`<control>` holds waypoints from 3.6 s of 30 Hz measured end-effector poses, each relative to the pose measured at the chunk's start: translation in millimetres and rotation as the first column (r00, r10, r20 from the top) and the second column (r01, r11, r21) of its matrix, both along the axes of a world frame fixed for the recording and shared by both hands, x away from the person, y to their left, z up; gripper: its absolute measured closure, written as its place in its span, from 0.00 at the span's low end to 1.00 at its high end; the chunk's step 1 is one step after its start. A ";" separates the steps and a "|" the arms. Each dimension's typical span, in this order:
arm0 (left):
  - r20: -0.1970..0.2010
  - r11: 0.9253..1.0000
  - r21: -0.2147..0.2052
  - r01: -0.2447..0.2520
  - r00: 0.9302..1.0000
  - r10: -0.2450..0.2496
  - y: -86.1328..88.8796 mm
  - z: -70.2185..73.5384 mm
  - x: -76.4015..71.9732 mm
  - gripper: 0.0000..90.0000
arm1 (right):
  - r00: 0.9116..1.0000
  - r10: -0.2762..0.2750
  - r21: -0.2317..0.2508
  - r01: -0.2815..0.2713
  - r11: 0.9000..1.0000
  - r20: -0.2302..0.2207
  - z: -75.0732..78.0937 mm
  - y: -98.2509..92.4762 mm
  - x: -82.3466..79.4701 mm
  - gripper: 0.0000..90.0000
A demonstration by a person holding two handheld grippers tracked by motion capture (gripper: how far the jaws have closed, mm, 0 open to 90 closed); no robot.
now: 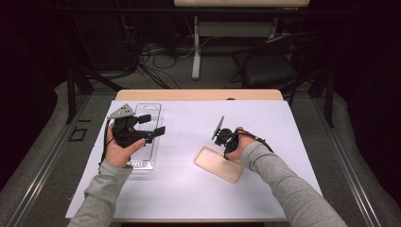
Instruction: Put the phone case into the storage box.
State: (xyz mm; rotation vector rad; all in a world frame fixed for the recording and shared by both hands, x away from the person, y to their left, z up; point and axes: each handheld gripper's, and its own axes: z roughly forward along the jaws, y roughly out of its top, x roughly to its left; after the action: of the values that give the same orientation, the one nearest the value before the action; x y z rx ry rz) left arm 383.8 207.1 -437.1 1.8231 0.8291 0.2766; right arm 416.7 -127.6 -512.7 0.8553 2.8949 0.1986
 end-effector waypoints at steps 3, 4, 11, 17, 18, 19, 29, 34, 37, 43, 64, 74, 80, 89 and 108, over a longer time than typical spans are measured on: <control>0.000 1.000 0.000 -0.002 1.000 0.002 0.4 -0.1 0.1 0.17 | 1.000 0.003 0.005 -0.003 1.000 -0.006 1.2 0.8 2.4 0.88; -0.001 1.000 0.000 -0.003 1.000 0.003 0.7 0.0 0.2 0.17 | 1.000 -0.001 0.005 0.001 1.000 -0.016 2.0 1.0 3.1 0.88; -0.001 1.000 0.001 -0.004 1.000 0.004 0.9 -0.3 0.1 0.17 | 1.000 0.011 0.002 -0.011 1.000 -0.028 -4.8 2.5 3.8 0.89; -0.003 1.000 0.004 0.000 1.000 0.000 0.4 -1.2 0.5 0.17 | 0.999 0.020 -0.020 -0.020 1.000 -0.035 -11.4 2.6 5.0 0.90; -0.004 1.000 0.006 0.000 1.000 0.000 0.4 -1.4 0.6 0.17 | 0.999 0.017 -0.015 -0.018 1.000 -0.037 -11.7 2.5 5.2 0.91; -0.004 1.000 0.006 0.000 1.000 0.000 0.4 -1.4 0.6 0.17 | 0.999 0.020 -0.012 -0.021 1.000 -0.037 -11.7 2.2 5.6 0.91; -0.005 1.000 0.004 -0.004 1.000 0.004 0.7 -2.2 0.5 0.17 | 0.999 0.016 -0.012 -0.017 1.000 -0.047 -11.9 2.1 7.5 0.96; -0.007 1.000 0.000 -0.008 1.000 0.008 1.6 -2.5 0.8 0.17 | 0.999 0.014 -0.018 -0.015 1.000 -0.045 -11.8 3.4 7.0 0.97; -0.009 1.000 -0.003 -0.011 1.000 0.011 2.0 -2.8 1.1 0.17 | 0.999 0.020 -0.022 -0.020 1.000 -0.041 -12.0 3.8 6.8 0.97; -0.007 1.000 0.000 -0.010 1.000 0.010 1.8 -3.0 1.4 0.17 | 0.999 0.020 -0.022 -0.021 1.000 -0.040 -12.0 3.6 6.7 0.97; -0.007 1.000 0.000 -0.014 1.000 0.014 2.5 -3.6 1.9 0.17 | 0.999 0.030 -0.032 -0.031 0.999 -0.025 -11.0 4.2 4.0 0.98; 0.002 1.000 -0.002 -0.021 1.000 0.021 1.3 -3.0 0.2 0.17 | 0.999 -0.006 0.052 0.003 0.999 0.042 8.8 0.6 -3.0 0.98; 0.011 1.000 -0.002 -0.017 1.000 0.017 -0.4 -2.4 -1.4 0.17 | 0.993 -0.072 0.161 0.055 0.985 0.099 18.7 -3.9 -9.1 0.98; 0.003 1.000 -0.005 -0.009 1.000 0.009 -5.2 -3.6 -3.1 0.17 | 0.971 -0.149 0.337 0.079 0.938 0.187 32.1 -7.3 -17.2 0.98; -0.011 1.000 -0.015 -0.003 1.000 0.003 -22.6 -9.9 -16.8 0.17 | 0.884 -0.344 0.612 0.087 0.786 0.316 38.7 -16.5 -36.2 0.98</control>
State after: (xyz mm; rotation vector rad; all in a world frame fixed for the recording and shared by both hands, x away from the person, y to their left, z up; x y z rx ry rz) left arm 367.0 184.5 -447.0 1.8115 0.8394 0.2615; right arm 380.5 -144.1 -474.0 1.0643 2.3081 1.1456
